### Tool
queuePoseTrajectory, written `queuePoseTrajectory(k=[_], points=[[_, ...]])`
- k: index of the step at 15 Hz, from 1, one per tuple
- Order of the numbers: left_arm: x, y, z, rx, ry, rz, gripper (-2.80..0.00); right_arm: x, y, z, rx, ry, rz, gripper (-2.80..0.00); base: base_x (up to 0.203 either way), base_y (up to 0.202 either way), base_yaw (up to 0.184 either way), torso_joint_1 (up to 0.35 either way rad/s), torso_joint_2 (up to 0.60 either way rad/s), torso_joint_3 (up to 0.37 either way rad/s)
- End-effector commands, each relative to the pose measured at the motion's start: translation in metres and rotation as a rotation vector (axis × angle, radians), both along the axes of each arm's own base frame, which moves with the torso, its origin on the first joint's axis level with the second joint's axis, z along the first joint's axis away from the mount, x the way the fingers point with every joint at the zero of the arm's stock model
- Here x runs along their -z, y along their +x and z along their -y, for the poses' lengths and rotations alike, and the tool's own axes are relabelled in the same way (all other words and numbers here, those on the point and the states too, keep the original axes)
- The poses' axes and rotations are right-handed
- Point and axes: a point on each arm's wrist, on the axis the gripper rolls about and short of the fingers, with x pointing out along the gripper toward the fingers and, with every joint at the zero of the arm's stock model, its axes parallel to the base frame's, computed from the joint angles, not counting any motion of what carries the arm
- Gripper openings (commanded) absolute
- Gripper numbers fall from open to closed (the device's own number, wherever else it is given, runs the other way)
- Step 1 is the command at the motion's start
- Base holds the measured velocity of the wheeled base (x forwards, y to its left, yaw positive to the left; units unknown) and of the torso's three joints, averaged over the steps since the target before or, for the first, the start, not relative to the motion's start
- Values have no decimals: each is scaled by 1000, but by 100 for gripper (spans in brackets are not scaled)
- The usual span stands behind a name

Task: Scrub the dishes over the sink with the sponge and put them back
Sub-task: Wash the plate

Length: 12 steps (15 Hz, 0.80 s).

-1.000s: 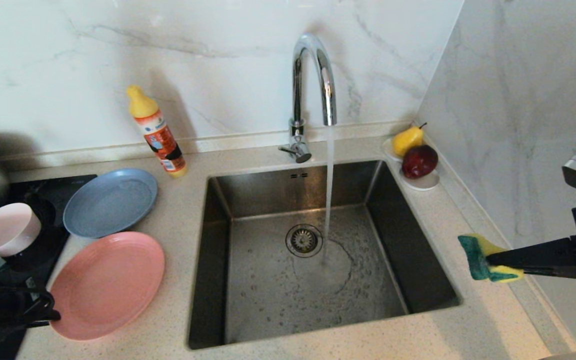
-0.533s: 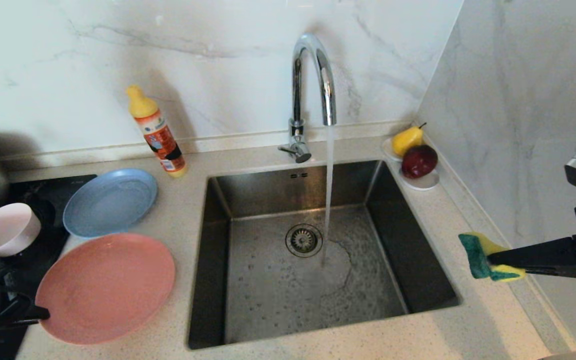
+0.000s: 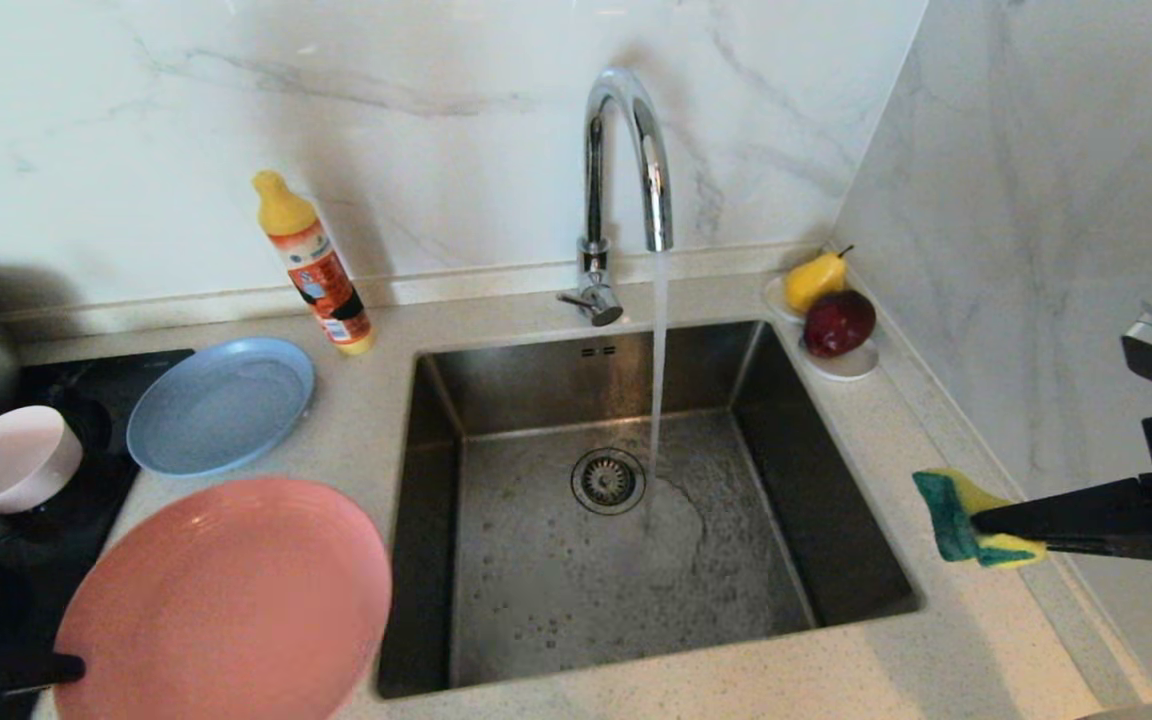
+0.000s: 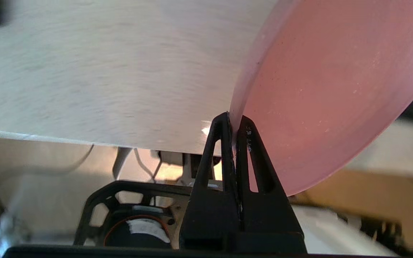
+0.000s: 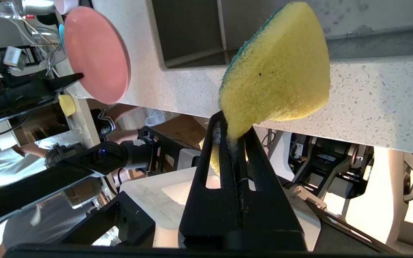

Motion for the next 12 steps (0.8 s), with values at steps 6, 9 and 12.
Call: queuePoseTrajectory(k=[6,9,12], points=[[-20,47,49,272,-12,85,-280,-1,-3,0,-3,6,5,-280,0,0,0,0,0,0],[-13,93,74,317,-4,80,-280,-2,-2,0,-2,7,7,-280,0,0,0,0,0,0],[-3,137,117,358,-2,78,-280,1,-3,1,6,8,-1,-280,0,0,0,0,0,0]])
